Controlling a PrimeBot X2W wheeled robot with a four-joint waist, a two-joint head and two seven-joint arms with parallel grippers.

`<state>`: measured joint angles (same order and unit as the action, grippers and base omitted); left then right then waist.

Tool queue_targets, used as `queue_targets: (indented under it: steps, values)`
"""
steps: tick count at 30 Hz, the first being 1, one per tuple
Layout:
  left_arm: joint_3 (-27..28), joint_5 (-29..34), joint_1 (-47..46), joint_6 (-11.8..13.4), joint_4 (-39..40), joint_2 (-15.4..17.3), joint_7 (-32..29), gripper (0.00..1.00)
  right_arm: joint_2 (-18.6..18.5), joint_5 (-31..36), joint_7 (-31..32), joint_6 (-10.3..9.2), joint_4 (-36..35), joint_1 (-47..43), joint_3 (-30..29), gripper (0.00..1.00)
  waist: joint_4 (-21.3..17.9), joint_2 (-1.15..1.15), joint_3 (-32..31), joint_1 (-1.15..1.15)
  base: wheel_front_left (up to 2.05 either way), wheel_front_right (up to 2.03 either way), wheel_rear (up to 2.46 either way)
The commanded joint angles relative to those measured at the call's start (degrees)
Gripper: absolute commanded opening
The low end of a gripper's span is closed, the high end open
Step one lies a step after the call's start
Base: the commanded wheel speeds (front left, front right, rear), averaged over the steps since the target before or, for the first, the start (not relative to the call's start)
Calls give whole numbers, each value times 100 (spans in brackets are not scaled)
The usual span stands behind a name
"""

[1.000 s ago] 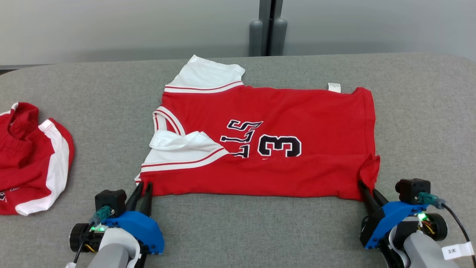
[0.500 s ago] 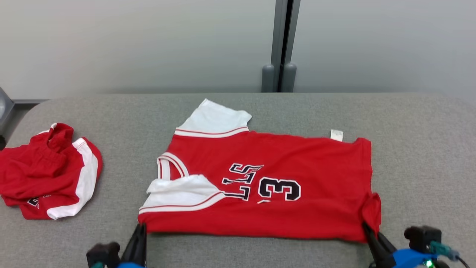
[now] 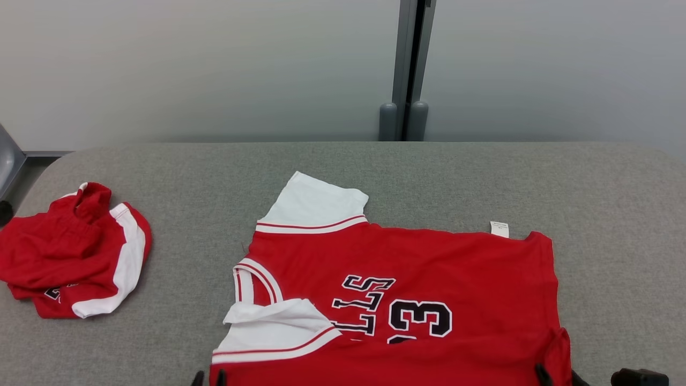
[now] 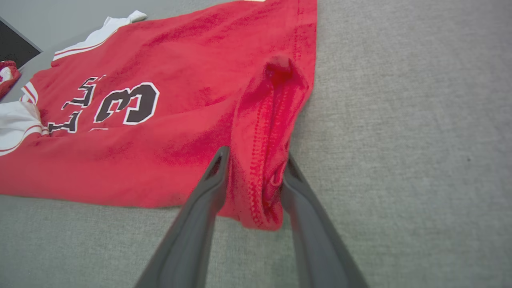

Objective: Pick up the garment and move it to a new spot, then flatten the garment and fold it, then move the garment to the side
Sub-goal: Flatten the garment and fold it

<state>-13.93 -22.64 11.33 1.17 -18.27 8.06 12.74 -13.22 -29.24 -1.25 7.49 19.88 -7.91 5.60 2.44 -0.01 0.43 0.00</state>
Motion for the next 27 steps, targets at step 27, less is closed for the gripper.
queue_targets:
  steps: [27]
  values:
    - [1328,1428,-717,-271,798,-92,246,100,905,1579,-1394,1,-446,601,-719,100,-101,1,8,0,0,0,0]
